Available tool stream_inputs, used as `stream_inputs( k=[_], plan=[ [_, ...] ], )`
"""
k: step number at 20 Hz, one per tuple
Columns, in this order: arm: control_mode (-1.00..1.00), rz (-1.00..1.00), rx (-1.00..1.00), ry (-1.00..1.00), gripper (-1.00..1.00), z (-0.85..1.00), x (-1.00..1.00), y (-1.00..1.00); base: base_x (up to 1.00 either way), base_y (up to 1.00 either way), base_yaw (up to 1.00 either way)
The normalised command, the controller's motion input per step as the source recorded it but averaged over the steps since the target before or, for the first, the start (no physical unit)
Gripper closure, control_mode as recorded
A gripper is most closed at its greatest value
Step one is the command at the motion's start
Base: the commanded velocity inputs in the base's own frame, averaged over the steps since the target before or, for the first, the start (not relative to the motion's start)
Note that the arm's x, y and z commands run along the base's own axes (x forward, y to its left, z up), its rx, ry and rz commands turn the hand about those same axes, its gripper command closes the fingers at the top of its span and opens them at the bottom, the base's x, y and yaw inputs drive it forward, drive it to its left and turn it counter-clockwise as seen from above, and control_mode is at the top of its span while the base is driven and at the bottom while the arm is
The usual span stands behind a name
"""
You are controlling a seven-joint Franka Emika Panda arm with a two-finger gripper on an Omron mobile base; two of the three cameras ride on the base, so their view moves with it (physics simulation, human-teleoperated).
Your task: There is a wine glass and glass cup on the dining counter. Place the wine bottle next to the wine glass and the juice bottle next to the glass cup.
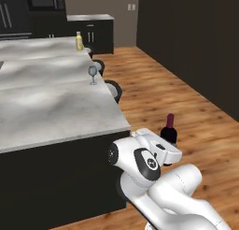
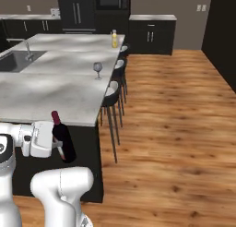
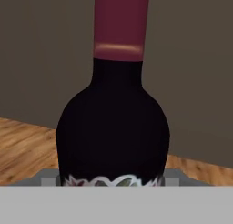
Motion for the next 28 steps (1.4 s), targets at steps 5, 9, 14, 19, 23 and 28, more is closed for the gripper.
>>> stream_inputs(
  k=[5, 9, 14, 19, 23, 28],
  plan=[
    [1.0, 0.0, 0.0, 0.0, 1.0, 0.0, 0.0, 0.0, 0.0, -0.84, 0.0],
    [1.0, 0.0, 0.0, 0.0, 1.0, 0.0, 0.0, 0.0, 0.0, -0.82, 0.0],
    [1.0, 0.0, 0.0, 0.0, 1.0, 0.0, 0.0, 0.0, 0.06, -0.78, 0.0],
    [1.0, 0.0, 0.0, 0.0, 1.0, 0.0, 0.0, 0.0, 0.13, -0.76, 0.0],
    [1.0, 0.0, 0.0, 0.0, 1.0, 0.0, 0.0, 0.0, 0.18, -0.7, 0.02],
    [1.0, 0.0, 0.0, 0.0, 1.0, 0.0, 0.0, 0.0, 0.14, -0.49, 0.26]
  ],
)
